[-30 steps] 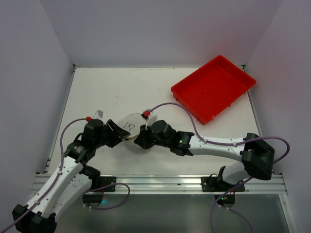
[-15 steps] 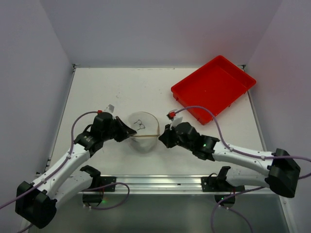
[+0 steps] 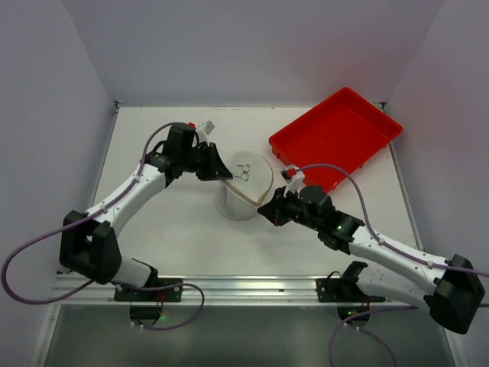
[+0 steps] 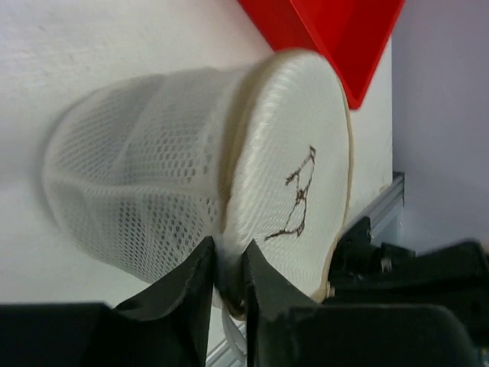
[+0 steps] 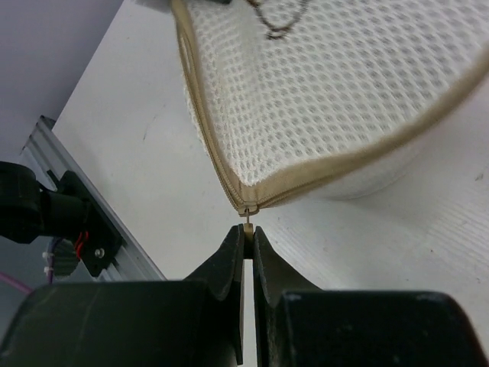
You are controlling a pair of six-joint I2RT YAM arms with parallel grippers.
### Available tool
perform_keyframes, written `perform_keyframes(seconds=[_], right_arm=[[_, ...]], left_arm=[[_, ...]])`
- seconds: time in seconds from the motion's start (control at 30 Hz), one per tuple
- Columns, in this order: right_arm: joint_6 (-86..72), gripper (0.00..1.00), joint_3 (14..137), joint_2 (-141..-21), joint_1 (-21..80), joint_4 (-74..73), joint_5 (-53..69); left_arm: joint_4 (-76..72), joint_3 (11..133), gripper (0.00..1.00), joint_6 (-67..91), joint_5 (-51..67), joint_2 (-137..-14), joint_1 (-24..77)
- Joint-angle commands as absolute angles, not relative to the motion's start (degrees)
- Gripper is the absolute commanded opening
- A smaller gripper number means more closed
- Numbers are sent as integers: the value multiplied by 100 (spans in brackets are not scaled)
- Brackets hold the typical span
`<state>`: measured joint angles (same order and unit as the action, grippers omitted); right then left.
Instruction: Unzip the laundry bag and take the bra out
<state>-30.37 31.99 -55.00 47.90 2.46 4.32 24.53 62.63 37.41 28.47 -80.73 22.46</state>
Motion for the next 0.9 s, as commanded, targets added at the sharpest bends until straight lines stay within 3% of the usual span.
perform_keyframes(seconds=[0.0,0.03,0.1,0.13,0.17,0.37,0.43,0.6,0.8,0.87], right_arm=[[-3295,0,3760,-6001,5184,254,678],[-3313,0,3927,-6421,5325,307,546],[-3349,0,4445,-6853,5659,369,274],[-3383,0,4595,-7264,5730,456,238],[-3436,0,4858,-7451,5817,501,194],[-3858,0,5317,-8401,5853,975,176],[-3867,0,5370,-8490,5888,984,158],[-3929,0,5300,-8613,5889,1054,141],[-3981,0,5186,-8534,5906,1063,97],[-3981,0,5151,-8438,5906,1046,70]], left_arm=[[2452,7091,26,3216,2303,-8577,1872],[2417,7119,44,3365,2311,-8700,1872],[2382,7015,69,3515,2233,-8666,1863],[2391,6909,92,3690,2137,-8509,1872],[2521,6813,99,3787,1814,-8386,1863],[2935,5609,100,4271,634,-6998,1837],[2805,5075,100,4429,851,-6549,1837],[2216,4290,90,4912,1546,-6056,2091],[1706,4149,78,5308,1441,-6310,2759],[1407,4070,64,5466,1511,-6416,2874]])
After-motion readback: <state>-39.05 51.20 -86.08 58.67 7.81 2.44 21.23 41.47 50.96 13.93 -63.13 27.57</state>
